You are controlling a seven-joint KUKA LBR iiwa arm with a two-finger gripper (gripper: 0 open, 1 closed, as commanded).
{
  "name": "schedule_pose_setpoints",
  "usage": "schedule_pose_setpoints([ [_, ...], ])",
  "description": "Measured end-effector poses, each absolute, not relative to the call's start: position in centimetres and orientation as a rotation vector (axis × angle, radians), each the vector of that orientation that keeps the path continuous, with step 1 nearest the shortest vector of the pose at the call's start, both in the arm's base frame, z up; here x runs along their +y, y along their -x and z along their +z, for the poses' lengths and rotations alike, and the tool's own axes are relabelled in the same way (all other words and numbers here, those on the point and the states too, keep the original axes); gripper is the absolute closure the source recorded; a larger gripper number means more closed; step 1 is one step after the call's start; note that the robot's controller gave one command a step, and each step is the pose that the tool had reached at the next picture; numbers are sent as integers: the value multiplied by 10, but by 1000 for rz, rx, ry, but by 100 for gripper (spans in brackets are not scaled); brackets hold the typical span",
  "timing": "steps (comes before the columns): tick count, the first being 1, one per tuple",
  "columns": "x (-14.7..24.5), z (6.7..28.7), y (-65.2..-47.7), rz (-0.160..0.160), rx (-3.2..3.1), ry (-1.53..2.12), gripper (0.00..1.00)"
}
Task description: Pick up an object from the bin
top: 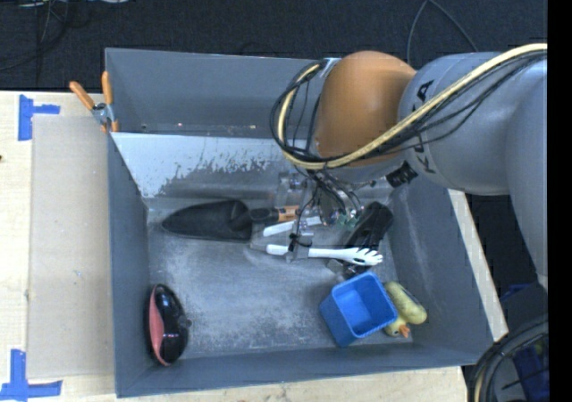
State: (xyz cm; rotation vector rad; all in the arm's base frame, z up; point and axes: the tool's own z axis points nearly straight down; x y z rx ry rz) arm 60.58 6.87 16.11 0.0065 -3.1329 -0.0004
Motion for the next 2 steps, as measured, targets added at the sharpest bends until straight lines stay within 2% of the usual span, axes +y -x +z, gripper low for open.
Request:
schedule_pose_setpoints([
  [1,68,165,-608,-1,-3140,-4,0],
  [2,5,73,-615,-5,-3143,144,0],
])
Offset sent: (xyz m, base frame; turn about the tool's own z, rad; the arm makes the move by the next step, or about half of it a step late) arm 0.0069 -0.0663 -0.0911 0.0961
